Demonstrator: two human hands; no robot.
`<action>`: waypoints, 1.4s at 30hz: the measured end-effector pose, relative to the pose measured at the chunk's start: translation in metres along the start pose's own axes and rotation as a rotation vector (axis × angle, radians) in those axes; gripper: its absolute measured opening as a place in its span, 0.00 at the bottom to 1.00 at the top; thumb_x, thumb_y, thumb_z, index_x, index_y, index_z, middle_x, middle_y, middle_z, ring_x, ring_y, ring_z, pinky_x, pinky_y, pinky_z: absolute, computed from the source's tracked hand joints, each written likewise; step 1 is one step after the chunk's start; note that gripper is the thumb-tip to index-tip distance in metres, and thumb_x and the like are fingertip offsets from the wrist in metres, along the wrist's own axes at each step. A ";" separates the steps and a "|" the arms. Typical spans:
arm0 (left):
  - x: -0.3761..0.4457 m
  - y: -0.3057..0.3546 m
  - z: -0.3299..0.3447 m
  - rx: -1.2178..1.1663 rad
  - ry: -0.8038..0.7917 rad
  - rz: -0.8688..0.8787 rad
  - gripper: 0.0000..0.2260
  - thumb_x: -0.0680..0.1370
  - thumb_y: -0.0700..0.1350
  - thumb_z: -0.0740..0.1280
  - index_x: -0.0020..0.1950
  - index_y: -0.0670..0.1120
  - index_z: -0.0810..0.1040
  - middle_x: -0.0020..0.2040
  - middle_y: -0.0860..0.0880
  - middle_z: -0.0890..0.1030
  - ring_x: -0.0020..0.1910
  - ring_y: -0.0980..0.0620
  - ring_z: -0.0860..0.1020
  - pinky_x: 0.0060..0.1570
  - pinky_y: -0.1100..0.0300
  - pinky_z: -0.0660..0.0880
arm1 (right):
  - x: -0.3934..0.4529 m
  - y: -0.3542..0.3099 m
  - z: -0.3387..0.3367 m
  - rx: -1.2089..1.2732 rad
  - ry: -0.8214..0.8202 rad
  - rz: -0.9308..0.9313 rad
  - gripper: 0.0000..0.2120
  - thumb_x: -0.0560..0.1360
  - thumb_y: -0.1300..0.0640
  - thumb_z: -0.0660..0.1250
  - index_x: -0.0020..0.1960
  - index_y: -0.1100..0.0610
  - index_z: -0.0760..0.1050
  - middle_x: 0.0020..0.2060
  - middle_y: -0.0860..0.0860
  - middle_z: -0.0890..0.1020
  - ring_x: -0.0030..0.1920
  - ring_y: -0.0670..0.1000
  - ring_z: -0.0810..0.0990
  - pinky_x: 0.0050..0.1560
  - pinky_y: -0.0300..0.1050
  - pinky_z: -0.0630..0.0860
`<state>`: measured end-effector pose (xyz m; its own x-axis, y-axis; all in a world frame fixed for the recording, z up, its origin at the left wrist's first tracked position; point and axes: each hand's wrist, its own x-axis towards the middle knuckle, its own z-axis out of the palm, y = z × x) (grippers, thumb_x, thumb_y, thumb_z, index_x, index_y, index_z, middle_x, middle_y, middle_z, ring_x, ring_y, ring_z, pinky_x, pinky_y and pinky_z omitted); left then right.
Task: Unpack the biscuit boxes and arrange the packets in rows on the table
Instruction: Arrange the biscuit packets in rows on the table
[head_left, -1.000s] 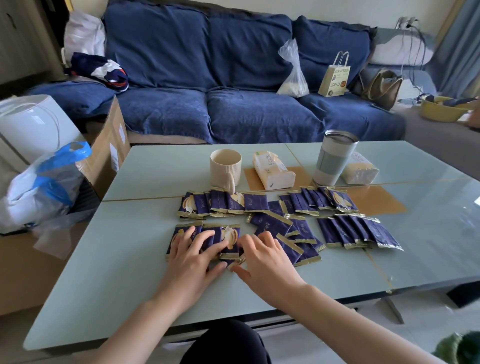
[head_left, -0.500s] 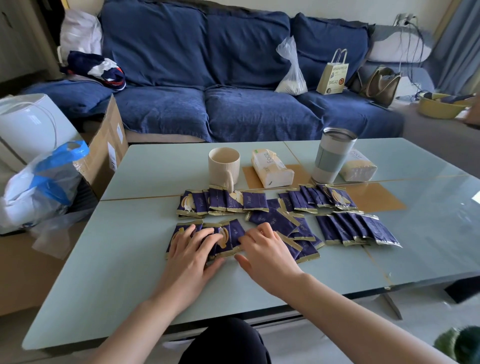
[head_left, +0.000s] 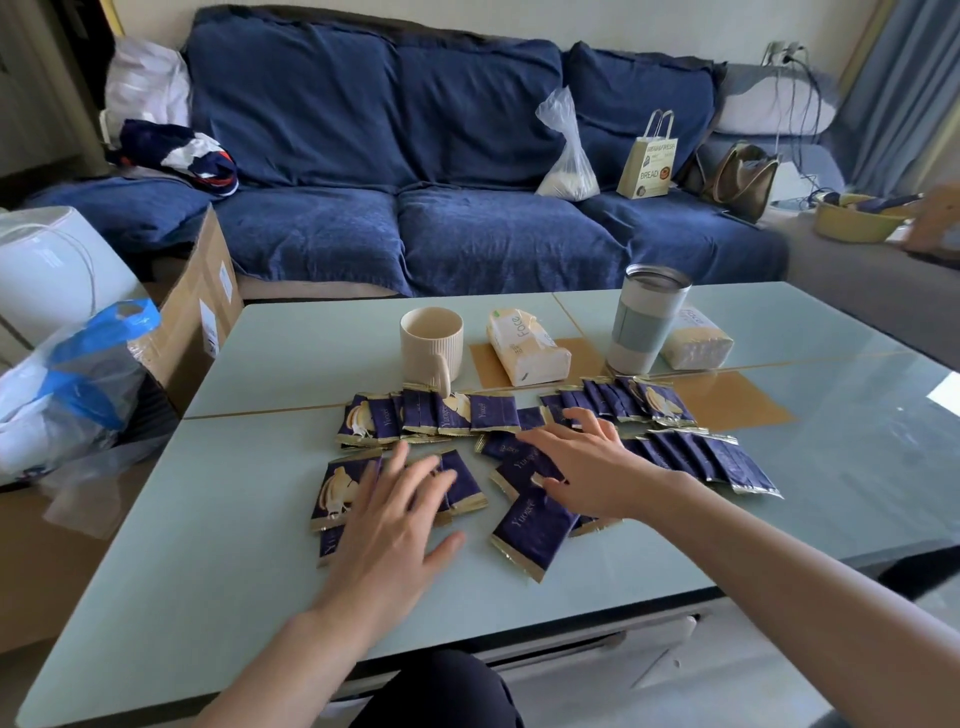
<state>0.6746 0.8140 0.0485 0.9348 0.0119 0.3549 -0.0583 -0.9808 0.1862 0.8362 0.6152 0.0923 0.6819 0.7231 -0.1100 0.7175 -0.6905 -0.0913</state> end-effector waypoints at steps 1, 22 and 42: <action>0.003 0.009 0.000 -0.005 -0.011 0.060 0.25 0.77 0.57 0.63 0.71 0.47 0.71 0.72 0.49 0.70 0.77 0.46 0.58 0.75 0.47 0.53 | 0.000 0.001 0.000 -0.020 0.014 -0.014 0.29 0.79 0.46 0.62 0.77 0.46 0.56 0.74 0.46 0.64 0.75 0.58 0.50 0.72 0.62 0.51; 0.003 -0.015 -0.016 -0.150 0.059 0.055 0.34 0.69 0.64 0.69 0.71 0.50 0.72 0.72 0.53 0.67 0.71 0.54 0.63 0.70 0.49 0.64 | 0.006 -0.012 -0.017 0.436 0.265 0.086 0.07 0.78 0.52 0.66 0.52 0.54 0.78 0.48 0.50 0.83 0.47 0.51 0.79 0.45 0.50 0.79; -0.030 -0.083 -0.016 -0.293 -0.093 -0.215 0.25 0.75 0.53 0.71 0.71 0.56 0.69 0.72 0.66 0.61 0.68 0.65 0.65 0.66 0.68 0.62 | 0.054 -0.053 -0.017 0.605 0.578 0.130 0.07 0.78 0.58 0.65 0.54 0.55 0.80 0.45 0.49 0.83 0.44 0.50 0.80 0.44 0.45 0.78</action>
<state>0.6462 0.8979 0.0372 0.9637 0.1805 0.1970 0.0575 -0.8602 0.5067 0.8371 0.6909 0.1078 0.8371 0.4187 0.3522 0.5412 -0.5392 -0.6453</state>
